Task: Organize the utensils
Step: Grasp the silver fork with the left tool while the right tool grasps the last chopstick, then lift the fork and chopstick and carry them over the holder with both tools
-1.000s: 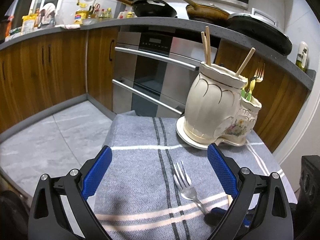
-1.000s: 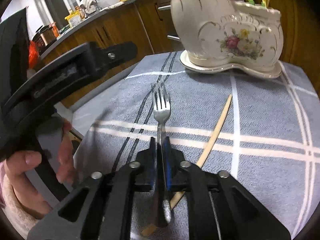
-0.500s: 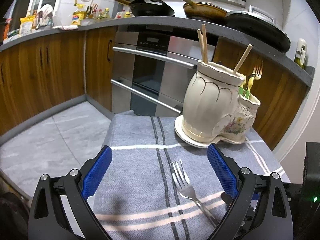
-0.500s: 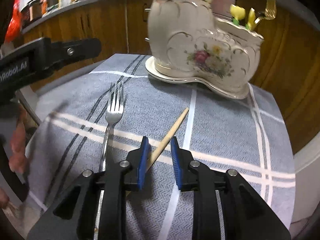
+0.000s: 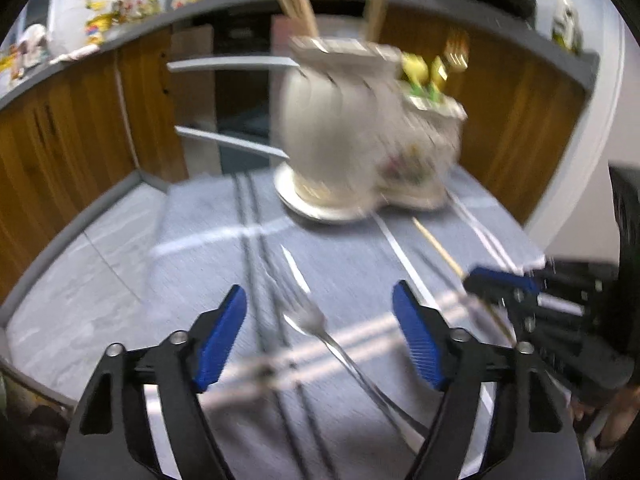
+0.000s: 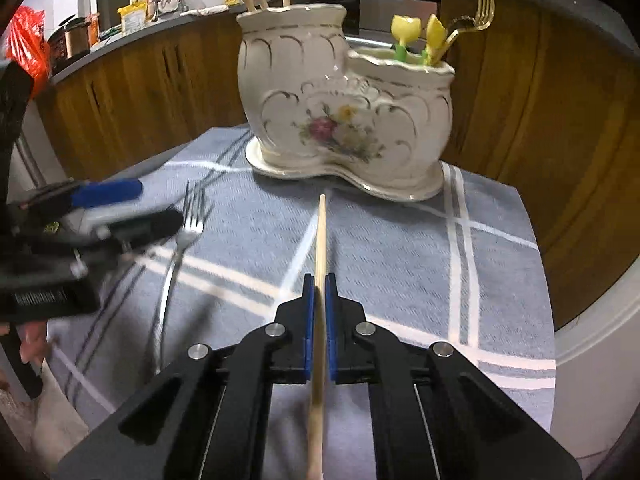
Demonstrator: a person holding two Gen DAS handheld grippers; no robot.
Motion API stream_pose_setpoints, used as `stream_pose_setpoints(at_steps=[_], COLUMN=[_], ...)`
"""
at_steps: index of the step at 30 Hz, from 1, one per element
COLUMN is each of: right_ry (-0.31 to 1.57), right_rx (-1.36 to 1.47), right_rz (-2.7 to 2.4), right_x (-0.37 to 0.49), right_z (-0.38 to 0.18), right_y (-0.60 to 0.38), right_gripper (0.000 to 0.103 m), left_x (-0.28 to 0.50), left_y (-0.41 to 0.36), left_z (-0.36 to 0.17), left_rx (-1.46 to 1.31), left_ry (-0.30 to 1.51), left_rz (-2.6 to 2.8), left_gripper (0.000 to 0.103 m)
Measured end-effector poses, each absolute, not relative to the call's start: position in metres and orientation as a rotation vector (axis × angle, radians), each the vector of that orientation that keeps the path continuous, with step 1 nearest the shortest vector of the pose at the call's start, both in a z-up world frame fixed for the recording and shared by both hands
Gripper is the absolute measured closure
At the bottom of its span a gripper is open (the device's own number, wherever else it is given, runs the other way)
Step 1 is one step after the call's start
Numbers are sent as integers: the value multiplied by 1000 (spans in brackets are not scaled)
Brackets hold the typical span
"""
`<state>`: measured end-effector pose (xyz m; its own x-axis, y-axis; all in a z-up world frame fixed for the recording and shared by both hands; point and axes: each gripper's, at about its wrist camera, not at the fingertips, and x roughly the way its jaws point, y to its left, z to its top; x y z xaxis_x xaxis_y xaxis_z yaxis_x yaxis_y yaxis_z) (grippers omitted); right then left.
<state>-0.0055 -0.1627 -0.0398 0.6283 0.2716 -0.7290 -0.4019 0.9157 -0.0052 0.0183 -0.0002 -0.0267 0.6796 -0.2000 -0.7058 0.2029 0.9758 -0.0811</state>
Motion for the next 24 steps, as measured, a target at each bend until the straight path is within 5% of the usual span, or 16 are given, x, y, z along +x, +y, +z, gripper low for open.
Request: stream_pose_setpoints(at_steps=[6,10,15,21,24], right_ry=[847,862,862,849,853], right_rx=[-163,-187,-202,-225,-194], right_rz=[441,467,471,471,482], right_x=[-4,-8,-10,-5,-3], right_z=[-47,-51,-51,-53,-53], right_y=[-173,-172,-173,-168,-169], right_gripper=[98,98,90,87,97], left_x=[22,19,17,16,19], left_y=[-13,-11,-2,-8,-9], left_z=[-51,-49,-46,-46,-47], left_rx=[37,89,120,152,169], left_ry=[887,896,940,942,933], left_rz=[-168,-169,-173,-175,-163], left_gripper=[78,92,94,83,96])
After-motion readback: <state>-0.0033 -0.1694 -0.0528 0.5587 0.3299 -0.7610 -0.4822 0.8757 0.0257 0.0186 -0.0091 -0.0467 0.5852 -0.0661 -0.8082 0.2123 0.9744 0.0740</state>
